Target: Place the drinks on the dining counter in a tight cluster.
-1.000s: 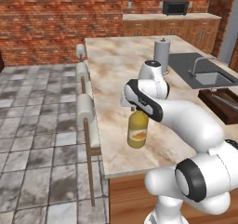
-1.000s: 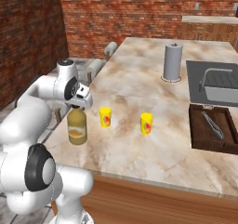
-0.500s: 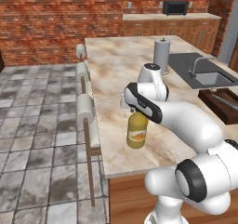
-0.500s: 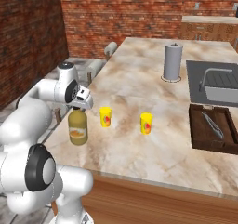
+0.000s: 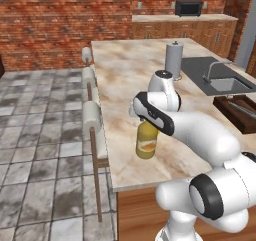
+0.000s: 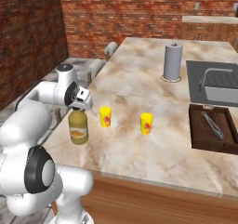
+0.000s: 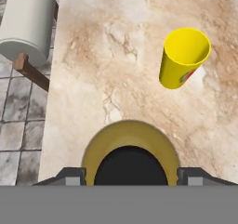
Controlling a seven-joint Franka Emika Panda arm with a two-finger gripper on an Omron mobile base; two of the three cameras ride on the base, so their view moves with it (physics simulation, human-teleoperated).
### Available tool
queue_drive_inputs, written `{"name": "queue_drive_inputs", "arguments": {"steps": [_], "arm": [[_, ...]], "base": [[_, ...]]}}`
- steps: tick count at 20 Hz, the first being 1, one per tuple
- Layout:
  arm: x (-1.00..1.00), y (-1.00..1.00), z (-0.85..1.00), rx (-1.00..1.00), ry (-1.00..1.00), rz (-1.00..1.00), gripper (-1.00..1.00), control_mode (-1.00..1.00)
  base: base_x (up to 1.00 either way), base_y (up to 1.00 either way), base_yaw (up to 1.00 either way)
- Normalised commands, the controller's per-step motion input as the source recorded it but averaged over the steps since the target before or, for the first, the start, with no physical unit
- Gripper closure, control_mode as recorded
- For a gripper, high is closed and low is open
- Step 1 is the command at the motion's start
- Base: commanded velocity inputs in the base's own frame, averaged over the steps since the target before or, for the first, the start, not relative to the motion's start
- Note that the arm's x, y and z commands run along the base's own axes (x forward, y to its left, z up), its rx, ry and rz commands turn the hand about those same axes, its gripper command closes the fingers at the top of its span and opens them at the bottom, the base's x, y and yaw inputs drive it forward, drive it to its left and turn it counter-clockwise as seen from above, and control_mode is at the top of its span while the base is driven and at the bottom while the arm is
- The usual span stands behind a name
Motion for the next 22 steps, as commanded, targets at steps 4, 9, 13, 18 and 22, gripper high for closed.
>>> {"name": "queue_drive_inputs", "arguments": {"steps": [4,9,13,18,22], "arm": [[0.02,0.00,-0.11,0.00,0.00,0.00,1.00,-1.00],[0.00,0.00,-0.06,0.00,0.00,0.00,1.00,-1.00],[0.00,0.00,0.00,0.00,0.00,0.00,1.00,-1.00],[0.00,0.00,0.00,0.00,0.00,0.00,1.00,-1.00],[0.00,0.00,0.00,0.00,0.00,0.00,-1.00,-1.00]], "base": [[0.00,0.00,0.00],[0.00,0.00,0.00],[0.00,0.00,0.00],[0.00,0.00,0.00],[0.00,0.00,0.00]]}}
